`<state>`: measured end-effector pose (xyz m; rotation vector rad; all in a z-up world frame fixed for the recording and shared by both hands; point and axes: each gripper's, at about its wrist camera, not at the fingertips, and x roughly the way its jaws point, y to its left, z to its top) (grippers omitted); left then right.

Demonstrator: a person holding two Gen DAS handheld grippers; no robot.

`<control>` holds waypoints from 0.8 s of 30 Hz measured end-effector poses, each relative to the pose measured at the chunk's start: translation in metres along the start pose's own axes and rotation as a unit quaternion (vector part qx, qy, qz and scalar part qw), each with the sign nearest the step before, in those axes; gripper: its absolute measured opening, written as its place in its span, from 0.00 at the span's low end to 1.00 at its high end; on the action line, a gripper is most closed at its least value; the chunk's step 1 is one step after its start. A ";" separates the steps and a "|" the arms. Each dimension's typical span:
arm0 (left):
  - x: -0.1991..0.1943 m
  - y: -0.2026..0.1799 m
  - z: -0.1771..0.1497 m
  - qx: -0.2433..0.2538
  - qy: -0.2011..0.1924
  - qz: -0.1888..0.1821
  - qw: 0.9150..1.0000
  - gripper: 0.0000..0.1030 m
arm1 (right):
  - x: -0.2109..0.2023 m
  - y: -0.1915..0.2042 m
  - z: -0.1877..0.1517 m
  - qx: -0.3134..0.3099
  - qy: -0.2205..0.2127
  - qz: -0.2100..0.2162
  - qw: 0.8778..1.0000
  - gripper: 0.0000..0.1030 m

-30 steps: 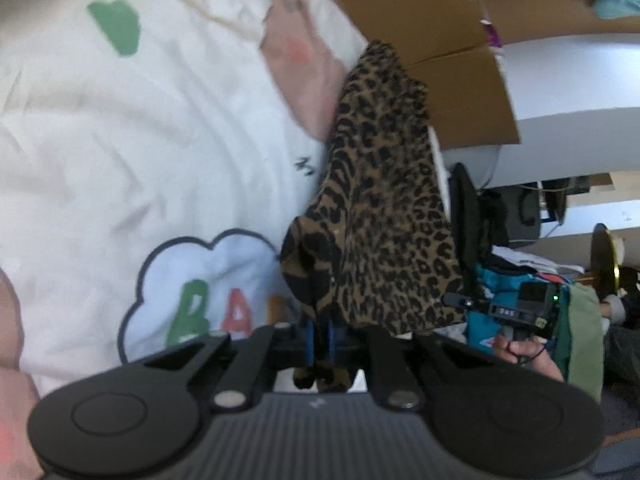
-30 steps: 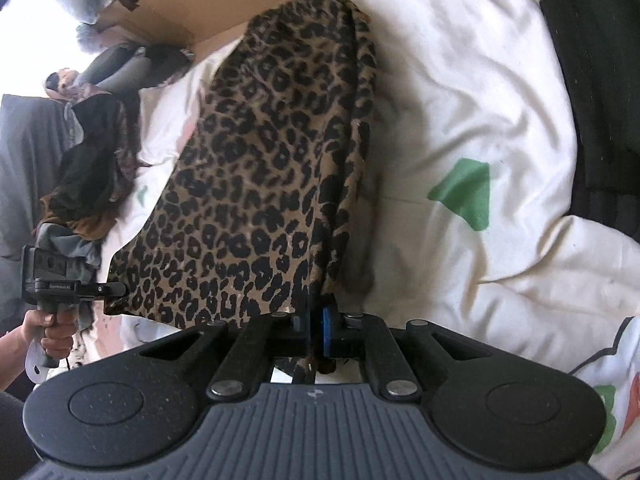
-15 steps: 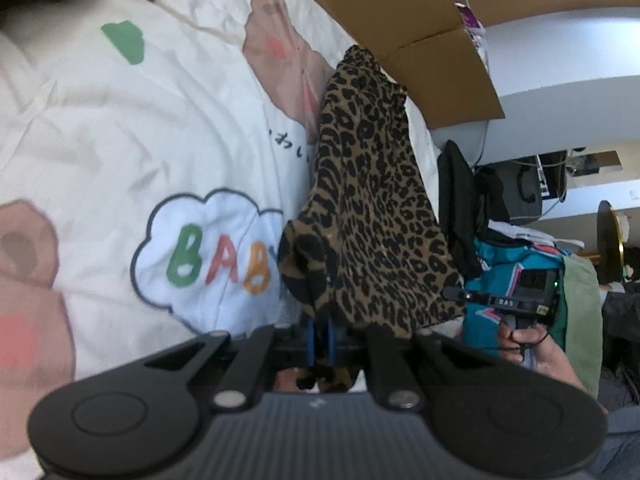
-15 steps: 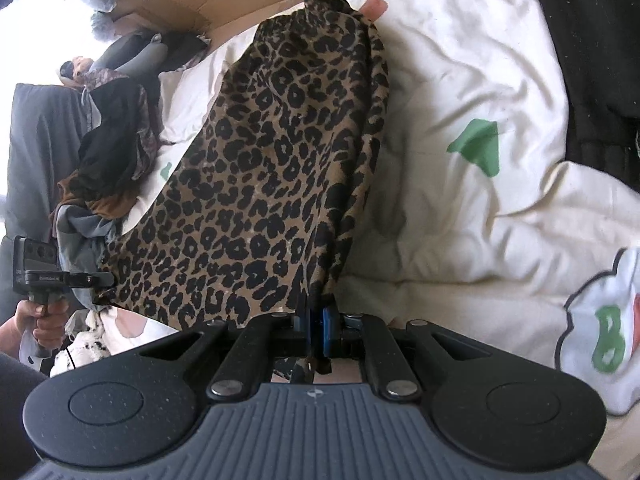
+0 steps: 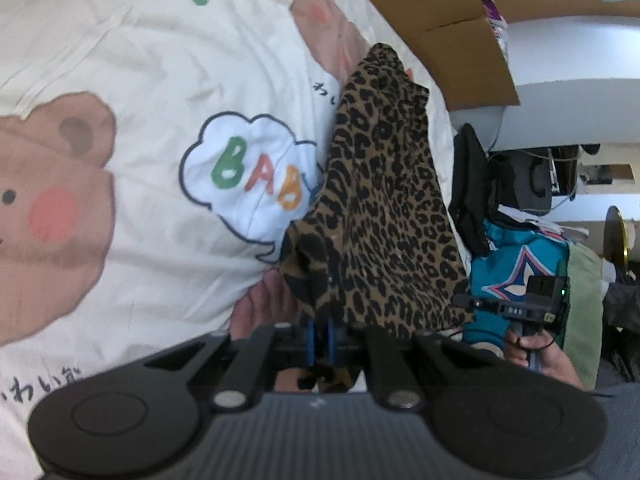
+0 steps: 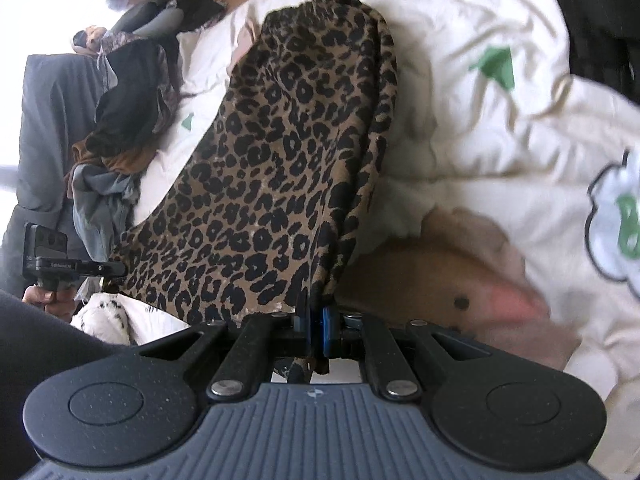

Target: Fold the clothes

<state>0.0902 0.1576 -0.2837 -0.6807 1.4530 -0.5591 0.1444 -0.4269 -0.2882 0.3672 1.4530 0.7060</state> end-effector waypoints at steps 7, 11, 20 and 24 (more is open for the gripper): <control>-0.006 -0.003 -0.007 -0.001 0.005 -0.009 1.000 0.06 | -0.003 0.001 0.000 0.011 -0.002 -0.001 1.000 0.03; -0.012 -0.007 -0.010 0.003 0.002 -0.008 1.000 0.06 | -0.012 0.002 0.002 0.003 0.004 0.002 1.000 0.03; -0.012 -0.013 0.004 0.000 -0.006 0.013 1.000 0.06 | -0.017 0.006 0.012 0.007 -0.004 -0.007 1.000 0.03; -0.010 -0.016 0.019 0.011 -0.002 0.027 1.000 0.06 | -0.013 0.010 0.018 -0.002 0.000 -0.011 1.000 0.03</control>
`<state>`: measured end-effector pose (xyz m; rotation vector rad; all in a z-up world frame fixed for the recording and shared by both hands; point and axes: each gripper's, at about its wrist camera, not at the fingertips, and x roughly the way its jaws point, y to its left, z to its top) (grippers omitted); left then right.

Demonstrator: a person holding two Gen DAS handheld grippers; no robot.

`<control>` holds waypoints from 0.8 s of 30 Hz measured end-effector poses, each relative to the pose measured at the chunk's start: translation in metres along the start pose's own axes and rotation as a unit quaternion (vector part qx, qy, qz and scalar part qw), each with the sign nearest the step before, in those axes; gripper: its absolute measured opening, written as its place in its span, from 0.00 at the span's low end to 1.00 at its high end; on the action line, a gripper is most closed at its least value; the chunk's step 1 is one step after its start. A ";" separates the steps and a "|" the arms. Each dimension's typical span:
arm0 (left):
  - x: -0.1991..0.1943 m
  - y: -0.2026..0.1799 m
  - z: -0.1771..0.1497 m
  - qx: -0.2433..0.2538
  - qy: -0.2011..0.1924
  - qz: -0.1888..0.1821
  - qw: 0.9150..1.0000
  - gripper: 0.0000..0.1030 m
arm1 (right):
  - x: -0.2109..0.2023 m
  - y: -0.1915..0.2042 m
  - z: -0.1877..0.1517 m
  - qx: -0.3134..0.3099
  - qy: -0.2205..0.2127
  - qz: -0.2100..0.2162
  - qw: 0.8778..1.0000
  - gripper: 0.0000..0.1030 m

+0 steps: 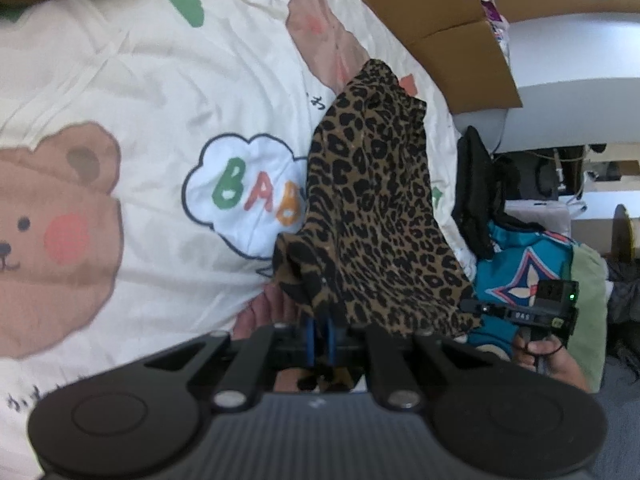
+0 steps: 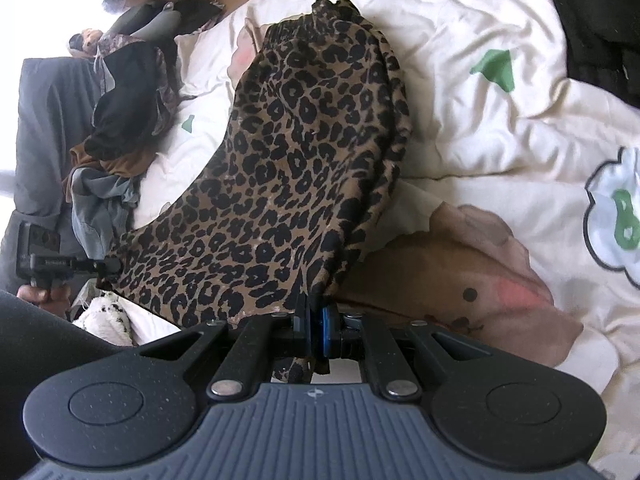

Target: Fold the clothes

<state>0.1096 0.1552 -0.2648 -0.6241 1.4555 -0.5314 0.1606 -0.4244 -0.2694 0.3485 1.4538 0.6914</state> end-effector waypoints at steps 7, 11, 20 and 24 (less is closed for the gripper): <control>0.002 -0.008 0.022 0.017 0.004 0.034 0.999 0.06 | 0.003 0.005 0.015 -0.007 -0.009 -0.007 1.000 0.03; 0.002 -0.012 0.034 0.022 0.000 0.040 0.999 0.06 | 0.003 0.006 0.023 -0.014 -0.013 -0.008 1.000 0.03; 0.001 -0.022 0.059 0.035 -0.008 0.047 0.998 0.06 | -0.001 0.008 0.041 -0.022 -0.029 -0.007 0.999 0.03; 0.002 -0.025 0.070 0.045 -0.014 0.049 0.998 0.06 | -0.002 0.008 0.050 -0.022 -0.038 -0.008 0.999 0.03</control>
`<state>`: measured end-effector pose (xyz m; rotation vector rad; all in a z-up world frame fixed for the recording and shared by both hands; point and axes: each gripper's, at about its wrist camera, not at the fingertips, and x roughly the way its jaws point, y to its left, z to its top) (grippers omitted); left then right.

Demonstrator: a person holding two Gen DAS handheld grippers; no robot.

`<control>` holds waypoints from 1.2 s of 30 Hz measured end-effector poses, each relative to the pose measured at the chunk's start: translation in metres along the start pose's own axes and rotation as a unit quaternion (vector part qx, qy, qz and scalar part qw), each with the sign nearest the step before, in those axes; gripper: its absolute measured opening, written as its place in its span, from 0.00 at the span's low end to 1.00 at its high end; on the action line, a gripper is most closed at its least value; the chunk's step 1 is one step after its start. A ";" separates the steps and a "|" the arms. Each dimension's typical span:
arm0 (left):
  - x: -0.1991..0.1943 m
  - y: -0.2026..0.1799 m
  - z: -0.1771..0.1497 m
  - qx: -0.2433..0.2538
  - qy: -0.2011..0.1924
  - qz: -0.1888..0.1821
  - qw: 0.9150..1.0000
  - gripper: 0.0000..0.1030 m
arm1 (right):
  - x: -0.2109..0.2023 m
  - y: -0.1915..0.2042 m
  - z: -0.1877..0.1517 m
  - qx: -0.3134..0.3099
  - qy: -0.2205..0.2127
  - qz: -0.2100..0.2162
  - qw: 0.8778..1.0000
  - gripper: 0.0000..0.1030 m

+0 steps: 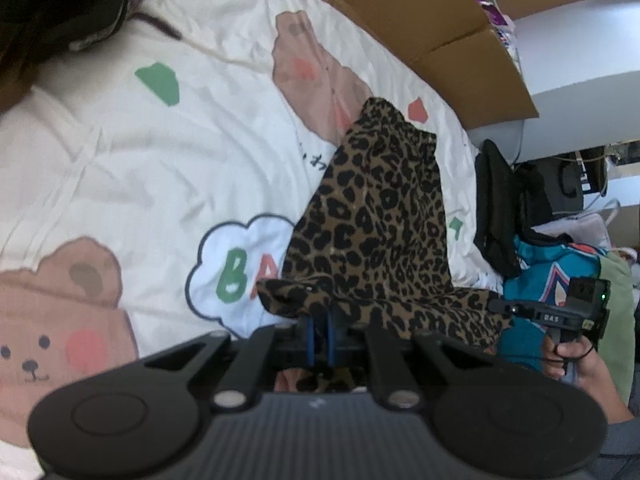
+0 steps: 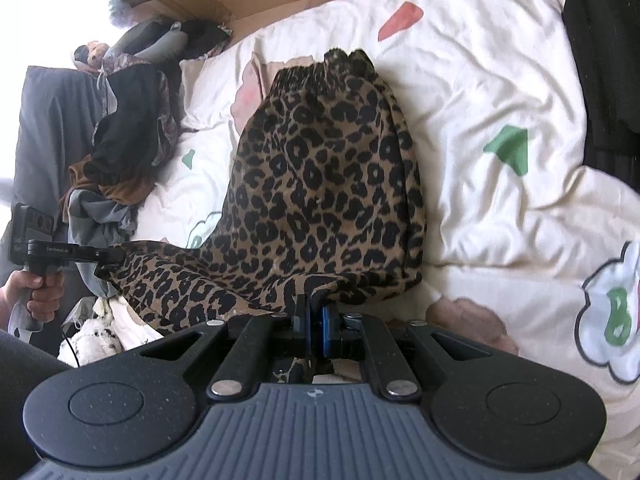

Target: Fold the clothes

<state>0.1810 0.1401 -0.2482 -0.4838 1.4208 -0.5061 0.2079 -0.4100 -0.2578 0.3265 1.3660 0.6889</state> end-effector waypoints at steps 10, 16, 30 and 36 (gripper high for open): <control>0.013 0.003 0.026 0.001 -0.017 0.008 1.000 0.06 | 0.010 -0.009 0.023 0.015 -0.018 -0.003 1.000 0.03; 0.024 0.009 0.044 -0.010 -0.044 0.004 0.999 0.06 | 0.019 -0.016 0.034 0.012 -0.035 -0.005 0.999 0.04; 0.056 0.014 0.071 -0.022 -0.073 0.033 0.997 0.06 | 0.044 -0.034 0.053 0.036 -0.089 -0.021 0.995 0.04; 0.061 0.010 0.089 -0.001 -0.078 0.026 0.997 0.08 | 0.047 -0.036 0.065 0.036 -0.086 -0.037 0.995 0.04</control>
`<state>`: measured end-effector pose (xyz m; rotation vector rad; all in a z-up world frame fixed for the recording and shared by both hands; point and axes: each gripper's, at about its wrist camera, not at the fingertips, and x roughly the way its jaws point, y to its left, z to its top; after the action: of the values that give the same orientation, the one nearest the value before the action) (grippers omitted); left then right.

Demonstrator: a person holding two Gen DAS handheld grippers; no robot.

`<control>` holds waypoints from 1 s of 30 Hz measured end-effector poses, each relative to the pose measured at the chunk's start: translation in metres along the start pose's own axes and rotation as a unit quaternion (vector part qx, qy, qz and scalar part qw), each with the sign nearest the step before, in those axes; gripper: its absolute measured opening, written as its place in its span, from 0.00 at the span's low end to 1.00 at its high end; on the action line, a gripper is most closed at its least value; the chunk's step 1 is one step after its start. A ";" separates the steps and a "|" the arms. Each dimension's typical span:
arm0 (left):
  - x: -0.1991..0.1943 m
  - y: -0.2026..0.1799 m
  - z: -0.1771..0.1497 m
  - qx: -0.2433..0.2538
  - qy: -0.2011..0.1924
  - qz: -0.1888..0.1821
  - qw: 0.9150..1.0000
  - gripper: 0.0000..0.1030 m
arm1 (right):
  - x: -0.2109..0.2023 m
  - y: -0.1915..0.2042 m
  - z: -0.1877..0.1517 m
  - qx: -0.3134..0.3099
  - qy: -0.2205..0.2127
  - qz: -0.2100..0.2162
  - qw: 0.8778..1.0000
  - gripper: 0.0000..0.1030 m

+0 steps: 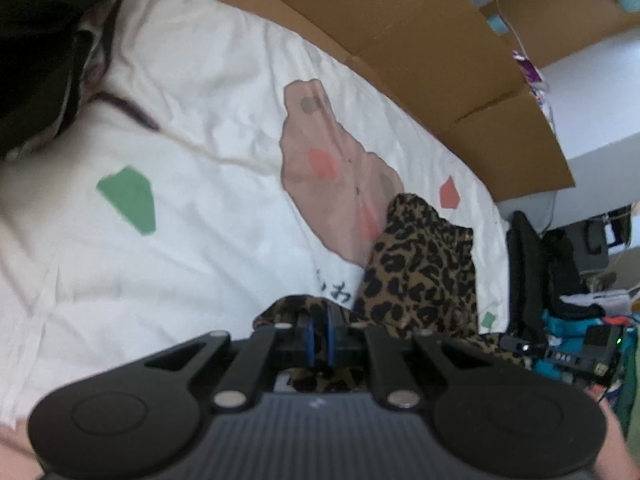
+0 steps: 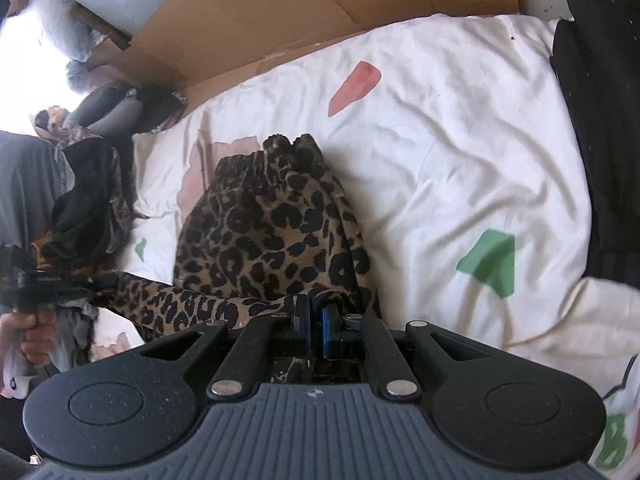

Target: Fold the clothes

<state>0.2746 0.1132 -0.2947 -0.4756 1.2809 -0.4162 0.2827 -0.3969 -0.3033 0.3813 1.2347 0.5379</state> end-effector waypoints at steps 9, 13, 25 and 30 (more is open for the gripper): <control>0.000 0.004 -0.001 0.013 -0.005 0.037 0.999 0.48 | -0.011 -0.010 -0.002 0.018 -0.017 -0.004 1.000 0.22; -0.016 -0.002 -0.008 0.037 -0.013 0.057 0.998 0.50 | -0.028 -0.012 -0.008 0.008 -0.035 -0.029 0.999 0.41; 0.015 -0.008 -0.046 0.057 0.017 0.094 0.994 0.50 | -0.029 0.007 -0.039 -0.052 -0.009 -0.040 0.998 0.61; 0.031 -0.007 -0.048 0.057 0.008 0.115 0.992 0.48 | 0.000 0.023 -0.050 -0.104 0.015 -0.099 0.990 0.62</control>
<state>0.2356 0.0853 -0.3259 -0.2245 1.3041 -0.2970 0.2307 -0.3787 -0.3059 0.0739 1.2156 0.4975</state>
